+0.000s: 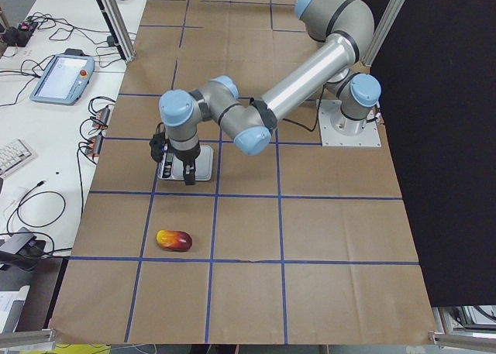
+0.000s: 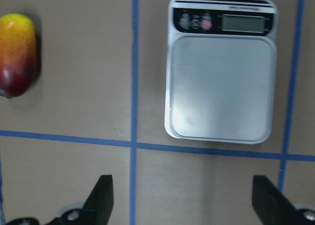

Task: Weigh mango
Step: 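Move the left gripper outward past the scale toward the mango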

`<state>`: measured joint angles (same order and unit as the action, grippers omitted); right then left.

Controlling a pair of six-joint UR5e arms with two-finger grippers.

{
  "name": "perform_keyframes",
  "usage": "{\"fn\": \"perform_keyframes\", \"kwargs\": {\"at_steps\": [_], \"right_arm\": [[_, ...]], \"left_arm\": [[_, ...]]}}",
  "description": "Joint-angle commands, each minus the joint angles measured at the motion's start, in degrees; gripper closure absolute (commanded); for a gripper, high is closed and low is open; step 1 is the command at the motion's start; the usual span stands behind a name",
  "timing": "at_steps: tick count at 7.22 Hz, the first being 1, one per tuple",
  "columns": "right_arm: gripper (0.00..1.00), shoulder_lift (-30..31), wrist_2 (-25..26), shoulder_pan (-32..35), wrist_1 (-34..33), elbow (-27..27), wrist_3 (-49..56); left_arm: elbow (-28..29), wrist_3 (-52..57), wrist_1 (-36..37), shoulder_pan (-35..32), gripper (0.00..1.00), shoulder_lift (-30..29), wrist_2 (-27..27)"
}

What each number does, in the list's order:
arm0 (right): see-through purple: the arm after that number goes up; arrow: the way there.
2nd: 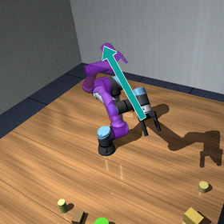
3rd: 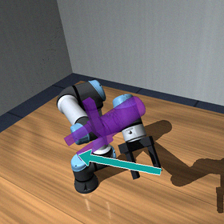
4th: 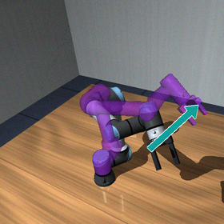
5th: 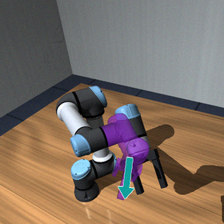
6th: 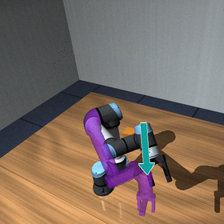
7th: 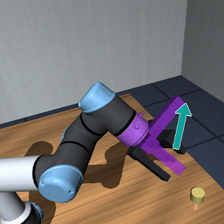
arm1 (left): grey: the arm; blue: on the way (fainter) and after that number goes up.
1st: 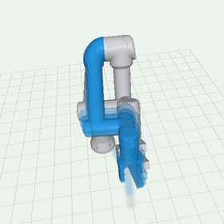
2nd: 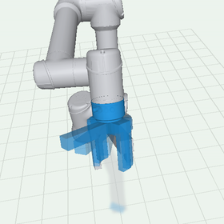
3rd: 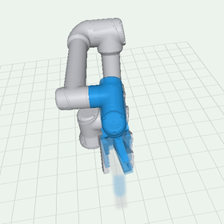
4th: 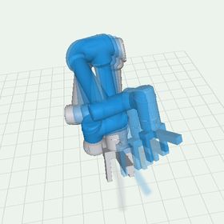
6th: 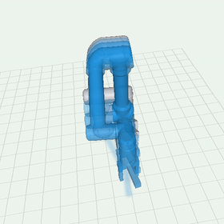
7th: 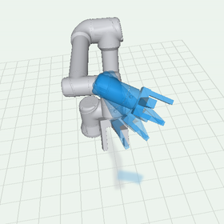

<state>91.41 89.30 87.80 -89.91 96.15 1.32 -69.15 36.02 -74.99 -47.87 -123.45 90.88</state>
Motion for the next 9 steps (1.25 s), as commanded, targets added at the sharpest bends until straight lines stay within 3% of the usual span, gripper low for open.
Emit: {"fn": "perform_keyframes", "kwargs": {"at_steps": [1,2,8,9], "right_arm": [[0.0,0.0,0.0,0.0,0.0,0.0,0.0],[0.0,0.0,0.0,0.0,0.0,0.0,0.0],[0.0,0.0,0.0,0.0,0.0,0.0,0.0],[0.0,0.0,0.0,0.0,0.0,0.0,0.0]], "left_arm": [[15.4,2.5,0.4,3.7,0.0,-14.4,-0.4],[19.1,6.9,0.3,3.8,0.0,-18.6,-0.8],[25.5,11.2,0.8,4.2,0.01,-26.4,-1.7],[25.9,12.8,0.4,4.3,0.42,-26.8,-0.9]]}}
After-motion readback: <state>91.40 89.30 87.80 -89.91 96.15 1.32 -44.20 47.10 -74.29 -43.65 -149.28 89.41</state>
